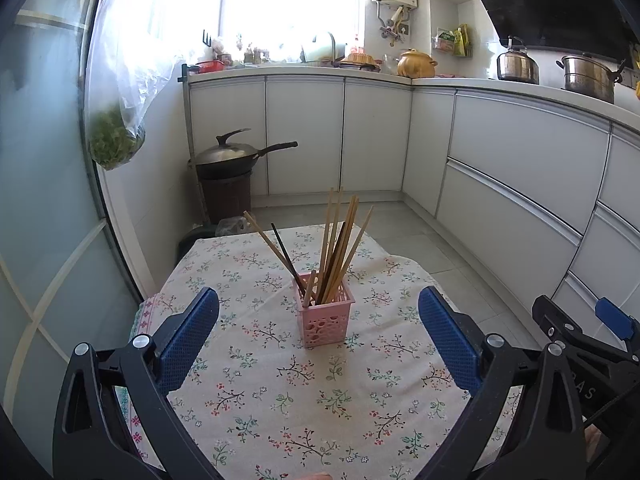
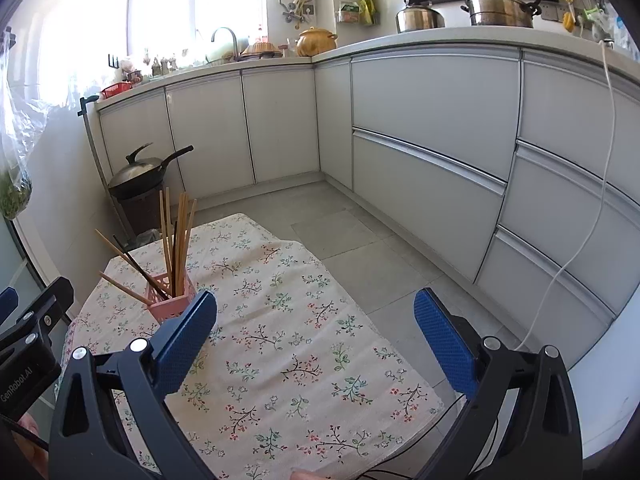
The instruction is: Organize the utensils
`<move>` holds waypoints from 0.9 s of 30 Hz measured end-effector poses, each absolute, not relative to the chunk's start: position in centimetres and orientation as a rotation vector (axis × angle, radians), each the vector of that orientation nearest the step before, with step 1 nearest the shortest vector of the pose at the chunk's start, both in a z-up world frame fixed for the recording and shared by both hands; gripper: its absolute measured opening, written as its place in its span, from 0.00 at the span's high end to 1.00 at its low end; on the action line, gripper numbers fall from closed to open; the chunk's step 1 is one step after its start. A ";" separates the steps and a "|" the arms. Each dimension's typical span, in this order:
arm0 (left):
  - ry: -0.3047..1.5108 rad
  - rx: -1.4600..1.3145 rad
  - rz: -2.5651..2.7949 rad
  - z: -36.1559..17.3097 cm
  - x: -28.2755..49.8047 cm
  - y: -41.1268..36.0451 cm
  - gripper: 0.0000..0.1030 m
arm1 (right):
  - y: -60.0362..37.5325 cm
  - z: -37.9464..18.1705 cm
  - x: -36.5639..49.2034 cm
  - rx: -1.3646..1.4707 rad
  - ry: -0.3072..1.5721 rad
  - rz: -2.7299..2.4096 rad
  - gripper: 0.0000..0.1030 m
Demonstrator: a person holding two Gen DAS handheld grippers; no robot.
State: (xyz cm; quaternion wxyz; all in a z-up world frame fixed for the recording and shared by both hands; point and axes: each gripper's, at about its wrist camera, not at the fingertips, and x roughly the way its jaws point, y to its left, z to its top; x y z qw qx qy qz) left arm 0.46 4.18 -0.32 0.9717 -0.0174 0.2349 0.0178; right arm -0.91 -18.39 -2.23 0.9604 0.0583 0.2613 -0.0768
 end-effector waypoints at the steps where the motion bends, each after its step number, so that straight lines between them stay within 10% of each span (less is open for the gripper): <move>1: 0.474 -0.035 0.036 -0.3 0.5 4.2 0.07 | -18.4 -2.3 -0.9 0.121 0.534 -0.155 0.06; 27: 0.473 -0.040 0.045 -0.4 0.6 4.3 0.07 | -18.3 -2.4 -0.6 0.132 0.545 -0.157 0.06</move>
